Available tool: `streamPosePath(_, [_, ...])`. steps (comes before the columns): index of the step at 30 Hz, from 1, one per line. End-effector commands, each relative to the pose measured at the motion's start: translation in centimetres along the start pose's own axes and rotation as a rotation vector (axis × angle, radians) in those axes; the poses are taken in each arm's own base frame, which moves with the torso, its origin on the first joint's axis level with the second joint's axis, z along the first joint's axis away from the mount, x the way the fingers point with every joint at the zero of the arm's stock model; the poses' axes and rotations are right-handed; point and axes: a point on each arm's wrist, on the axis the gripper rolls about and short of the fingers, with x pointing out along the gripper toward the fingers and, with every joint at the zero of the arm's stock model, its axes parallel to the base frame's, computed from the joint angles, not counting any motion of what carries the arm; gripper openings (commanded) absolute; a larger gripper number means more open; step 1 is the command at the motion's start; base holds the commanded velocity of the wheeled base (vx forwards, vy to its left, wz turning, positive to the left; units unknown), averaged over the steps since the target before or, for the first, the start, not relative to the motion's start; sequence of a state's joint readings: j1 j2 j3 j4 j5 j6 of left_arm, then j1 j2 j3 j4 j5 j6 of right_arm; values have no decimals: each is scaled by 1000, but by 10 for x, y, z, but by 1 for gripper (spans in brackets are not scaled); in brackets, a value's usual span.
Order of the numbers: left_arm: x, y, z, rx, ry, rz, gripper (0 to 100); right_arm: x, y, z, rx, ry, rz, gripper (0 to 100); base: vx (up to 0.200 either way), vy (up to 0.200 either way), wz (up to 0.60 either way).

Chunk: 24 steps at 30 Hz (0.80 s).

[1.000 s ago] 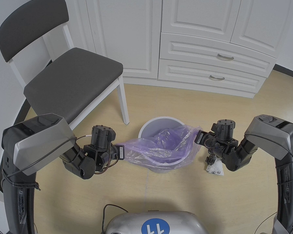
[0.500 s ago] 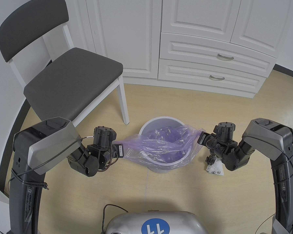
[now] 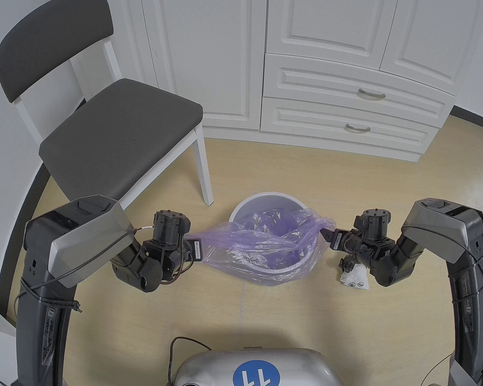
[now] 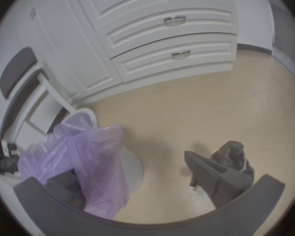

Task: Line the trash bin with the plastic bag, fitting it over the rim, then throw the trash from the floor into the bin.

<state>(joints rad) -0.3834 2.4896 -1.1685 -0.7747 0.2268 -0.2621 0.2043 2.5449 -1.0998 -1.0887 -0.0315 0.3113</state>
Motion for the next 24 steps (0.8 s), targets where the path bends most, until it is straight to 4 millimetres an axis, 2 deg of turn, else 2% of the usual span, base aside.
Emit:
streamPosePath(1, [-4, -2, 2, 0, -5, -7, 0, -53, 1, 11, -311, 22, 7, 100, 0, 0, 0])
streamPosePath(5, [-9, -2, 3, 2, -7, -8, 0, -84, -3, 12, -432, -21, 61, 100, 0, 0, 0])
streamPosePath(11, [-8, -4, 2, 5, -5, -12, 0, -88, -44, 15, -411, -4, 181, 100, 0, 0, 0])
streamPosePath(14, [-7, -4, 2, 4, -3, -10, 0, -83, -74, 5, -323, 40, 310, 100, 0, 0, 0])
streamPosePath(15, [-7, -4, 2, 4, -3, -10, 0, -83, -74, 5, -323, 40, 310, 100, 0, 0, 0])
streamPosePath(17, [-6, -4, 3, 0, -9, -11, 0, -78, -85, 3, -185, 66, 400, 100, 0, 0, 0])
streamPosePath(21, [-1, -3, 5, -16, -17, -9, 0, -72, -79, 11, 39, 90, 446, 100, 0, 0, 0])
streamPosePath(24, [4, -3, 5, -30, -19, -5, 0, -69, -76, 13, 109, 101, 452, 100, 0, 0, 0])
